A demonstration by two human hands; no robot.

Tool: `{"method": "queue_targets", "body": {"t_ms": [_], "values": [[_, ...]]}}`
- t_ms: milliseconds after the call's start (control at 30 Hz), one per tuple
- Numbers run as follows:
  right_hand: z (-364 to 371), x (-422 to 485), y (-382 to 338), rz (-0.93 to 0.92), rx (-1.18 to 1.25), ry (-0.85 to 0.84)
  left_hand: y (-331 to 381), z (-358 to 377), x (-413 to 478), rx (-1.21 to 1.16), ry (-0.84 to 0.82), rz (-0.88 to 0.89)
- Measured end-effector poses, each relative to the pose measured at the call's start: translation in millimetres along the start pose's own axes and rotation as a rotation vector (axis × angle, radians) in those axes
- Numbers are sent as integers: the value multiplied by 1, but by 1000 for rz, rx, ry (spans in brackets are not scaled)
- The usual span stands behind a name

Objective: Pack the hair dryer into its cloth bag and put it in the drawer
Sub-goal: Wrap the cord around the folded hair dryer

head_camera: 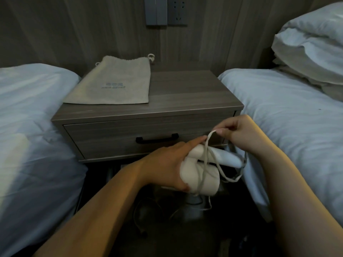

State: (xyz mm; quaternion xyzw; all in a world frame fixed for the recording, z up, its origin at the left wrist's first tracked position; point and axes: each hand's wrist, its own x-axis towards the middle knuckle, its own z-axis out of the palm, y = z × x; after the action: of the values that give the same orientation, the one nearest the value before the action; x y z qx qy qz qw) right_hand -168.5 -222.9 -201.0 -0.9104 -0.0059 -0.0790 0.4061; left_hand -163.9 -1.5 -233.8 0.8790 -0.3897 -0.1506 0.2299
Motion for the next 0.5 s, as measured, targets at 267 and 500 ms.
{"method": "queue_targets", "body": {"t_ms": [267,500], "values": [[15,4,1,-3,135,-94,6,-5,-5,-96,4,29],[6,8,18,186,97,-357,-2,-8,-7,-309,-36,34]]}}
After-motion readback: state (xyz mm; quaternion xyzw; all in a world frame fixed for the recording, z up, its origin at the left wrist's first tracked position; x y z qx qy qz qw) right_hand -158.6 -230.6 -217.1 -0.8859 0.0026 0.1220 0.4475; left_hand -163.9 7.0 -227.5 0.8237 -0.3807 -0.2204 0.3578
